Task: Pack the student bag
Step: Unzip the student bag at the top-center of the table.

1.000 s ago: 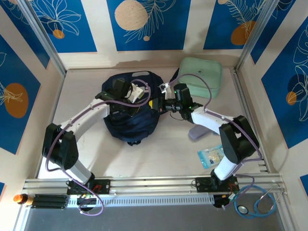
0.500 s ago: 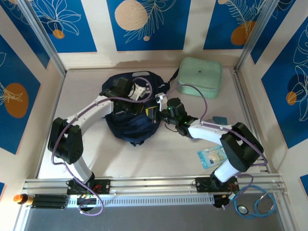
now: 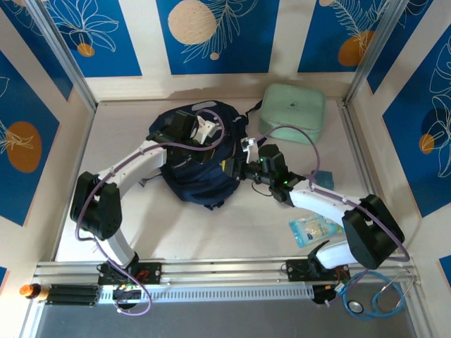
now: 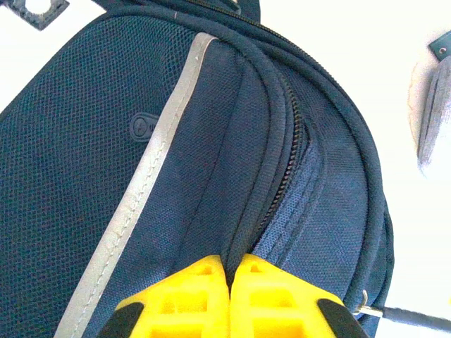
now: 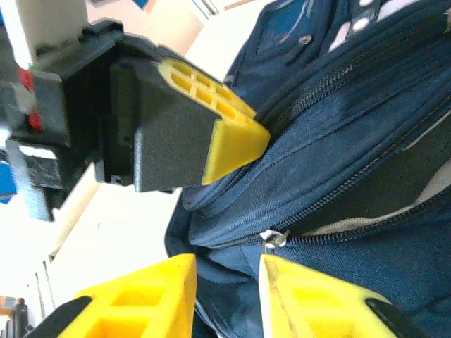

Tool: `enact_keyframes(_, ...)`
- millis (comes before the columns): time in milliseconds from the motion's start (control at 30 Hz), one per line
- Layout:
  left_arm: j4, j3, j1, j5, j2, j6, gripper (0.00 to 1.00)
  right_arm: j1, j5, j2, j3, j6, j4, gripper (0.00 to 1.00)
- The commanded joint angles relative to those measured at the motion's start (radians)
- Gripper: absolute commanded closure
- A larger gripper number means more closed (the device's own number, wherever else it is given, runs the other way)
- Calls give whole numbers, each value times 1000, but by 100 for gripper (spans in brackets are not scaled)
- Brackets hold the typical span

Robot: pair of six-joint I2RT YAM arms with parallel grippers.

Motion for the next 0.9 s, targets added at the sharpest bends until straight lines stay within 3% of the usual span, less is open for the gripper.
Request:
enact_keyframes(0,100,-12,2,21,-61,32,100,-46,-80,-26,4,96,-38,65)
enact_keyframes(133,105,-14,2,28,-63,37,100,-70,-81,-40,-1,152,-22,55)
enact_keyframes(200,103,-14,2,39,-64,41,100,-92,-39,-34,22,209,-92,49)
enact_keyframes(300,105,-20,2,54,-69,47,100,-140,-72,15,104,285,-245,43)
enact_keyframes(867,103,-49,0,72,-78,42,100,-145,-208,287,432,470,-392,33)
